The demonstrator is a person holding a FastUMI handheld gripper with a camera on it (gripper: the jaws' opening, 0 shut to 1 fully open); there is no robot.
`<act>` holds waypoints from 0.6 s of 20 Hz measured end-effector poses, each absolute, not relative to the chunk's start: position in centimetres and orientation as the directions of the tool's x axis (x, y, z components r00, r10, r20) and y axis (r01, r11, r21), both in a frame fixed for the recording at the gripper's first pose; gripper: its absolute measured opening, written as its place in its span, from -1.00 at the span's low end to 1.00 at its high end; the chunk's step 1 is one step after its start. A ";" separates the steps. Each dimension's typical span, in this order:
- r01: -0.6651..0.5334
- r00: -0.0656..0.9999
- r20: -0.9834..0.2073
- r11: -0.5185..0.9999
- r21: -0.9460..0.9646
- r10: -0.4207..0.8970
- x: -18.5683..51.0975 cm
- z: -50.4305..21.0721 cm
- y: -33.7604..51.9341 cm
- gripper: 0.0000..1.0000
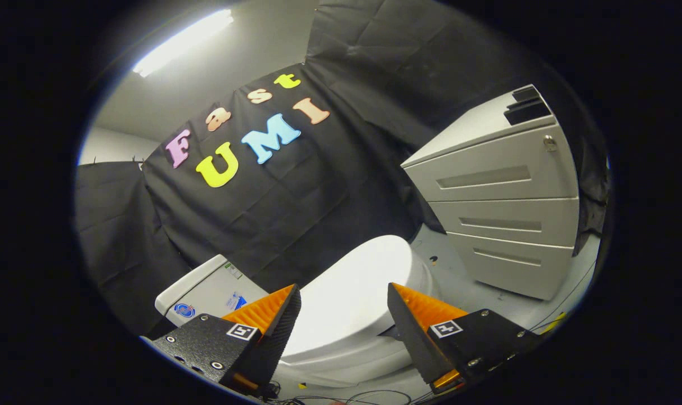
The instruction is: Open the toilet lid.
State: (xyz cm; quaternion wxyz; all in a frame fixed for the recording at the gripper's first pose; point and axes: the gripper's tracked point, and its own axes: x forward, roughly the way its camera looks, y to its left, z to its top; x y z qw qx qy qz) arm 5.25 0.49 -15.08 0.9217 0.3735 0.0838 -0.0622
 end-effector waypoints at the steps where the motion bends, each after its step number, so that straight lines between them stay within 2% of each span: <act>1: 0.191 0.976 -0.209 0.699 0.689 -0.061 5.4 -15.7 0.3 0.90; 12: 0.358 0.922 -0.383 0.485 0.798 -0.051 5.9 -24.6 -0.9 0.89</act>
